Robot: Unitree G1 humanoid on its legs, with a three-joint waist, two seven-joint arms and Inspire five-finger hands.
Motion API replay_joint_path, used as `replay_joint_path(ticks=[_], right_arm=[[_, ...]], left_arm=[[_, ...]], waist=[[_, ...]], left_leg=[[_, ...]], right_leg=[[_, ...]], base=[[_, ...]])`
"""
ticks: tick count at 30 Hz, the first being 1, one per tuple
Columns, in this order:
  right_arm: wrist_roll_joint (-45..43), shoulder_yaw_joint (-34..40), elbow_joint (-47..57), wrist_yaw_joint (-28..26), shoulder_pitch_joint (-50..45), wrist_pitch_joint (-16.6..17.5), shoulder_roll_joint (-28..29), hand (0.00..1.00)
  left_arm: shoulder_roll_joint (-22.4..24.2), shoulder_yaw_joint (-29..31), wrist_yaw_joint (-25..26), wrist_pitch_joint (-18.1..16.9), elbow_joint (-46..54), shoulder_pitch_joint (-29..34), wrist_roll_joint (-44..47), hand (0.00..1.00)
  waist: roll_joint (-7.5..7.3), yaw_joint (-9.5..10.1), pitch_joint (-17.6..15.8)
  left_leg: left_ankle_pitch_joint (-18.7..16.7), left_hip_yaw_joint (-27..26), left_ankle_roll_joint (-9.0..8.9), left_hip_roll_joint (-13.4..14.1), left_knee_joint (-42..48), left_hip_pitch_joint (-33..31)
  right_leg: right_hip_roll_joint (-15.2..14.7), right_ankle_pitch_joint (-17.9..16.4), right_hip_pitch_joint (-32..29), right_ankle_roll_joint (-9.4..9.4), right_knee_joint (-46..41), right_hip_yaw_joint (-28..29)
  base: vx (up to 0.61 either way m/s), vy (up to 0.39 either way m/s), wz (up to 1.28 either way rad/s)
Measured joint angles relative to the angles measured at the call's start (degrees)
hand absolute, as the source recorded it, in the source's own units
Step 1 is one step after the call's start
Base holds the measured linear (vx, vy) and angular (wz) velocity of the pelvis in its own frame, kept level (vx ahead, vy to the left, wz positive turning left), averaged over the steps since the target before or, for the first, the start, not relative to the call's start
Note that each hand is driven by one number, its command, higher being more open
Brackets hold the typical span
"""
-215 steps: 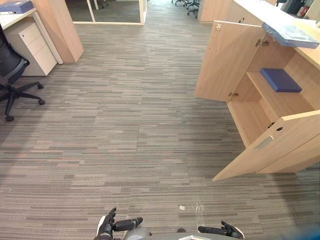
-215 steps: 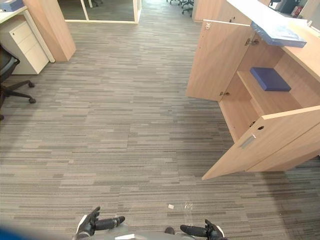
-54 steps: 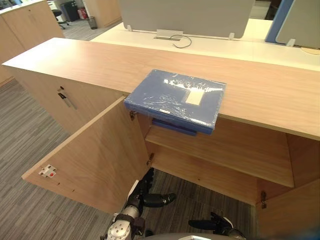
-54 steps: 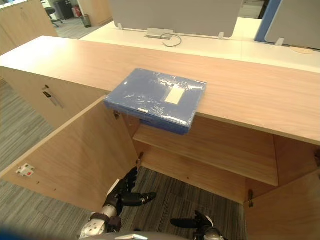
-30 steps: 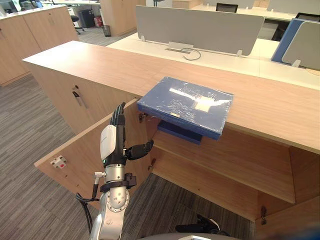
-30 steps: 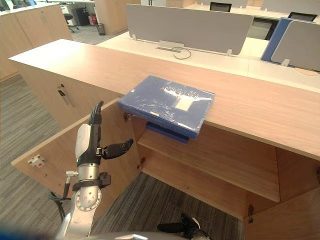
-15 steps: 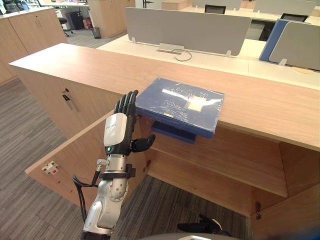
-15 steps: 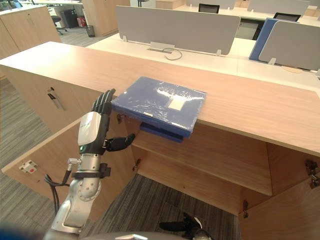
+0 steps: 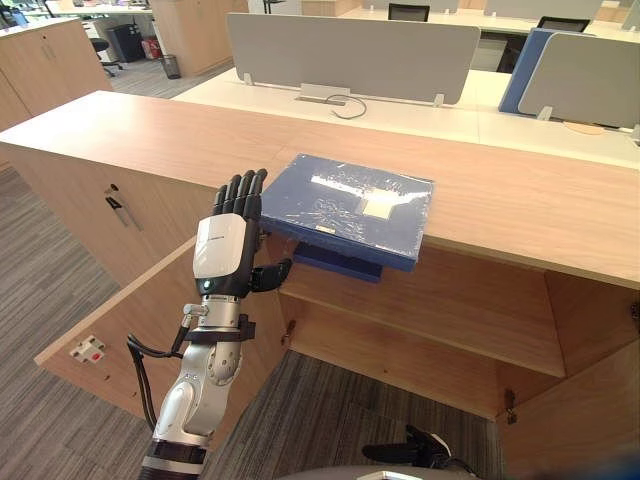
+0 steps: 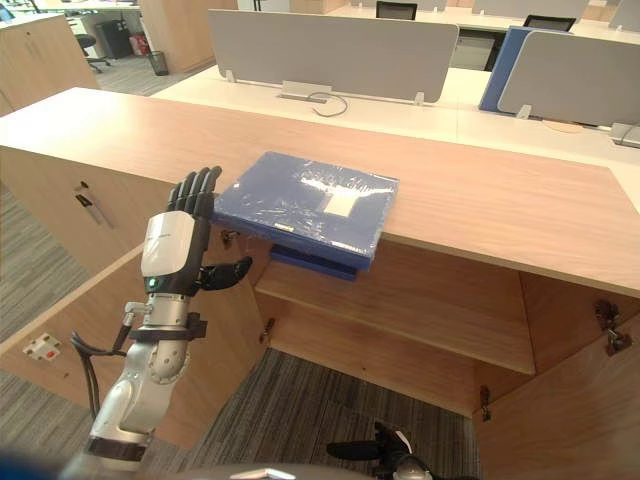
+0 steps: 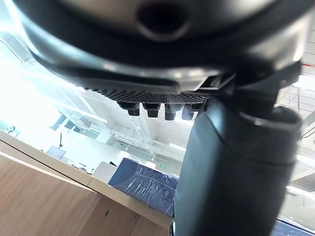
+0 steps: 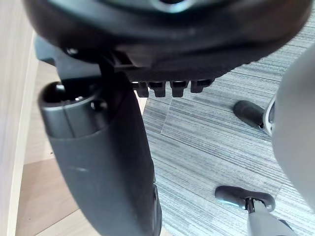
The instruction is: Walk over to the cabinet, pick up the folder, carry it to the office cabinet, place the folder inside the office cabinet, then close the office cabinet door
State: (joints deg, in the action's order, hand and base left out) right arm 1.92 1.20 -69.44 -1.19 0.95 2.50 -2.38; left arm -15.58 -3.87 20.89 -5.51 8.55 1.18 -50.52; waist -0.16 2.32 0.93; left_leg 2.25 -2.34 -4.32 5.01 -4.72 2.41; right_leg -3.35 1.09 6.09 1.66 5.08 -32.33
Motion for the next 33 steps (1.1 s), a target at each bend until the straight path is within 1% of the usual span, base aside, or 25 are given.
replay_joint_path(ticks=[4, 10, 14, 15, 20, 24, 30, 31, 33], right_arm=[[0.3, 0.0, 0.0, 0.0, 0.3, 0.0, -0.3, 1.00], [0.4, -0.2, 0.1, -0.1, 0.3, 0.0, -0.7, 1.00], [0.5, -0.2, 0.2, -0.1, 0.3, 0.0, -1.0, 1.00], [0.6, -0.2, 0.2, -0.2, 0.4, 0.0, -1.1, 1.00], [0.8, -0.6, 0.2, -0.2, 0.2, 0.0, -1.6, 1.00], [0.9, -0.9, 0.2, -0.3, 0.2, 0.0, -1.7, 1.00], [2.0, -0.9, 0.5, -0.7, 0.2, 0.0, -1.7, 1.00], [2.5, -0.9, 0.8, -0.8, 0.2, 0.0, -1.7, 1.00], [2.6, -1.8, 1.2, -0.8, 0.2, 0.0, -1.7, 1.00]], left_arm=[[-0.6, -0.2, 0.0, 0.7, -2.1, -0.8, -1.1, 1.00], [-1.1, -0.5, 0.0, 1.8, -5.5, -3.1, -1.9, 1.00], [-2.8, -2.2, -0.1, 2.3, -6.7, -5.0, -1.9, 1.00], [-3.1, -2.7, -0.1, 2.3, -7.2, -5.7, -2.0, 1.00], [-3.4, -3.8, -0.1, 2.5, -10.8, -9.2, -2.0, 1.00], [-4.4, -4.5, -0.1, 2.5, -11.3, -9.8, -2.6, 1.00], [-5.0, -4.7, -0.1, 2.6, -12.3, -12.5, -3.1, 1.00], [-5.1, -4.7, -0.1, 2.6, -12.4, -12.9, -3.1, 0.00], [-5.4, -4.9, -0.1, 2.6, -12.7, -13.3, -3.1, 0.00]], waist=[[-0.07, -1.08, -0.5], [-0.04, -1.50, -1.1], [-0.11, -2.20, -1.3], [-0.04, -2.63, -1.3], [0.05, -2.94, -1.4], [0.05, -3.48, -1.4], [0.09, -3.60, -1.5], [0.12, -3.62, -1.5], [0.19, -3.77, -1.6]], left_leg=[[-0.1, -0.6, 0.22, -0.1, 0.0, 0.5], [-0.2, -1.8, 0.36, -0.2, 0.1, 0.8], [-0.2, -2.1, 0.35, -0.2, 0.1, 0.9], [-0.2, -2.4, 0.35, -0.2, 0.1, 0.9], [-0.2, -3.3, 0.36, -0.2, 0.0, 0.9], [-0.3, -3.7, 0.45, -0.2, 0.0, 1.0], [-0.3, -4.2, 0.50, -0.2, 0.2, 1.0], [-0.3, -4.4, 0.50, -0.2, 0.2, 1.0], [-0.3, -4.6, 0.50, -0.2, 0.2, 1.0]], right_leg=[[-0.2, 0.3, 0.0, 0.12, 0.0, 0.7], [-0.4, 0.8, -0.2, 0.13, 0.1, 1.9], [-0.4, 0.9, -0.3, 0.12, 0.1, 2.3], [-0.4, 0.9, -0.5, 0.10, 0.1, 2.6], [-0.4, 1.3, -1.0, -0.01, 0.1, 3.5], [-0.4, 1.5, -1.1, -0.03, 0.1, 4.0], [-0.5, 1.8, -1.3, 0.01, 0.1, 4.5], [-0.5, 1.9, -1.5, -0.01, 0.1, 4.7], [-0.5, 1.9, -1.6, -0.02, 0.1, 4.9]], base=[[-0.02, 0.028, -0.09], [-0.03, 0.031, -0.10], [-0.02, 0.019, -0.05], [-0.01, 0.019, -0.08], [-0.01, 0.018, -0.11], [-0.02, 0.021, -0.06], [-0.04, 0.020, -0.04], [-0.02, 0.018, -0.08], [-0.02, 0.016, -0.07]])
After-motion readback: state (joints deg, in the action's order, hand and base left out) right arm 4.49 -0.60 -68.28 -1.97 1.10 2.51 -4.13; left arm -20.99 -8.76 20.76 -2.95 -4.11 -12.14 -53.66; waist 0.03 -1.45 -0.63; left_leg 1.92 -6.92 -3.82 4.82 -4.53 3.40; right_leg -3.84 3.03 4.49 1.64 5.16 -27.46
